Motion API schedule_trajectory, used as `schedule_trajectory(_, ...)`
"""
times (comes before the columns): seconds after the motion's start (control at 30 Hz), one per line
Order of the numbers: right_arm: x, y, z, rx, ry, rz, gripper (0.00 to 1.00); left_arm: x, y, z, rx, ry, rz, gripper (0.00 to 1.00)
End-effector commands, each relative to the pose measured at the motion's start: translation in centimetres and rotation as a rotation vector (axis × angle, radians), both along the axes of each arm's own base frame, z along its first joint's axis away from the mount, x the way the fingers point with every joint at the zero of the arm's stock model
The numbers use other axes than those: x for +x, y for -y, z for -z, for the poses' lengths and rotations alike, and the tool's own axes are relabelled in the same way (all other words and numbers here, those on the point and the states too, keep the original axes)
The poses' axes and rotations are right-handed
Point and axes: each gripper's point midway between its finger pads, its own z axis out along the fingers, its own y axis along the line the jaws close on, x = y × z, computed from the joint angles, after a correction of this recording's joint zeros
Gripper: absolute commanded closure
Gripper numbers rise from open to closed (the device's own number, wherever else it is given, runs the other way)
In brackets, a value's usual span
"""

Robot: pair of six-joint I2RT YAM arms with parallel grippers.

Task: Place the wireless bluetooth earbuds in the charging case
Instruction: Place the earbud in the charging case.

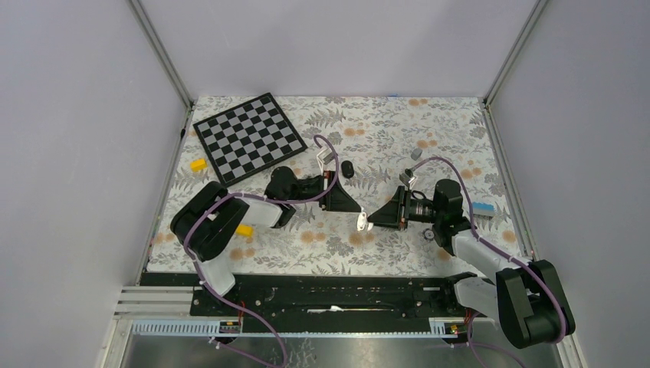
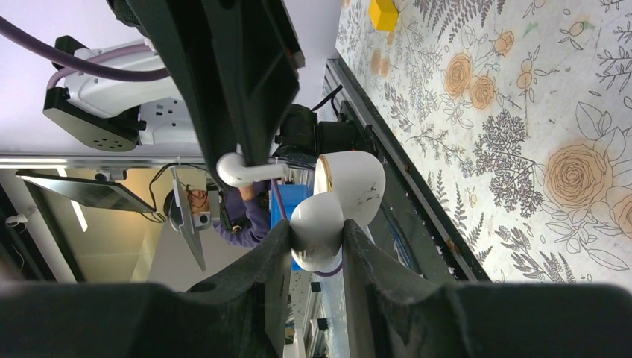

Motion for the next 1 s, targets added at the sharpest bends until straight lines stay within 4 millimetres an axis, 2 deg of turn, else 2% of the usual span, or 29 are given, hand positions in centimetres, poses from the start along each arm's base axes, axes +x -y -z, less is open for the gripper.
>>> schedule_trajectory(0.0,1.5,-0.2,-2.2,0.021,0.057,0.019,1.0,-0.7,0.3,-0.7,-0.004,0.107,0.001,1.0)
schedule_trajectory(0.3,1.5,-0.3,-2.4,0.024,0.055,0.016,1.0,-0.7,0.5,-0.2,0.019,0.111,0.007,1.0)
schedule_trajectory(0.57,1.1,-0.2,-2.5,0.028,0.056,0.01,1.0,0.0,0.7,0.2,0.057,0.139,-0.034,1.0)
schedule_trajectory(0.97,0.9,-0.2,-2.1,0.025,0.042,0.007,1.0,0.3,0.9,-1.6,0.014,0.166,-0.044,1.0)
